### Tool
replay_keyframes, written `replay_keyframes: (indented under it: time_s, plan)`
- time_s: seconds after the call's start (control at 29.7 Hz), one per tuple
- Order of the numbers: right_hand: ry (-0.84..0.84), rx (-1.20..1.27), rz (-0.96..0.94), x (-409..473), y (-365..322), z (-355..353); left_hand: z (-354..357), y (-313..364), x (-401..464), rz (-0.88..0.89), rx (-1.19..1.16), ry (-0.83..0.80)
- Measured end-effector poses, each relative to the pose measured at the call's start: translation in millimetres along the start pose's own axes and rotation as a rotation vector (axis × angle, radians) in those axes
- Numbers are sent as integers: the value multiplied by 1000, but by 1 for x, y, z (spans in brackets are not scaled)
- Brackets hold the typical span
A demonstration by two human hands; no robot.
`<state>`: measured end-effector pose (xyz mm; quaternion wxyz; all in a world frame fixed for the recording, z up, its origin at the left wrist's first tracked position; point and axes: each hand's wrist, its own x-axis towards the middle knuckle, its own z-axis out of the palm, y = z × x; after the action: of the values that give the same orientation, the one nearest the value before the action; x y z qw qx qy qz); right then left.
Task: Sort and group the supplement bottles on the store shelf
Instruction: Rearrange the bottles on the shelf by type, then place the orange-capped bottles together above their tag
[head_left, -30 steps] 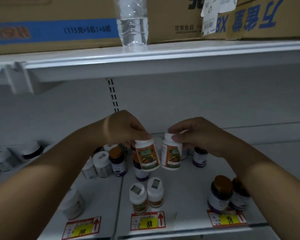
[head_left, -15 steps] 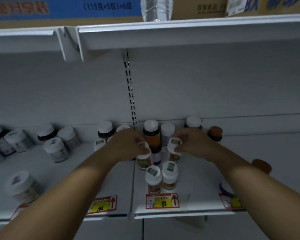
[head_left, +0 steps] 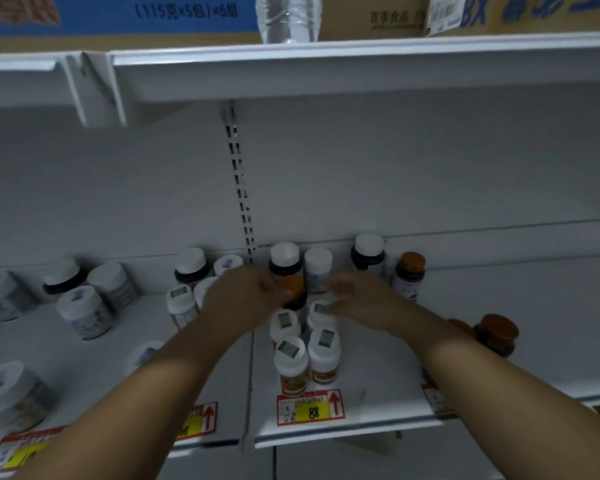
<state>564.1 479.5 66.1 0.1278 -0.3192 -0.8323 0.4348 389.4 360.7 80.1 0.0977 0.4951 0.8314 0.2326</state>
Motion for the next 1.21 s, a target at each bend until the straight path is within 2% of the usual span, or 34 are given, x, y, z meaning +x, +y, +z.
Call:
replay_keyframes:
  time_s: [0.07, 0.13, 0.17, 0.24, 0.3, 0.34, 0.47, 0.67, 0.77, 0.84, 0.91, 0.98, 1.08, 1.21]
  plan:
    - [307, -78, -10, 3, 4, -29, -10, 10, 4, 70, 51, 93]
    - [535, -139, 20, 6, 16, -64, -11, 17, 9, 146, 107, 0]
    - [548, -162, 61, 6, 24, -79, -9, 18, 11, 169, 127, -66]
    - [422, -209, 173, 5, 41, -96, -3, 20, 17, 195, 127, -150]
    - [268, -245, 233, 8, 54, -100, 4, 18, 22, 196, 107, -154]
    - [243, -254, 217, 9, 59, -100, 7, 17, 24, 195, 104, -144]
    - [338, -252, 154, 14, 72, -104, 17, 14, 29, 196, 118, -91]
    - [238, -328, 109, 18, 82, -108, 18, 14, 31, 156, 116, 44]
    - [285, -346, 69, 12, 79, -112, -15, 23, 31, 161, -72, 182]
    - [385, -239, 12, 2, 70, -119, -48, 31, 27, 152, -251, 203]
    - [428, 21, -18, -14, 53, -128, -75, 43, 17, 156, -541, 74]
    - [313, 263, -54, -32, 30, -131, -87, 56, 7, 180, -761, -116]
    - [86, 482, -92, -58, -6, -121, -85, 74, 0, 248, -789, -313]
    - [81, 444, -132, -80, -39, -108, -81, 95, -6, 413, -717, -509]
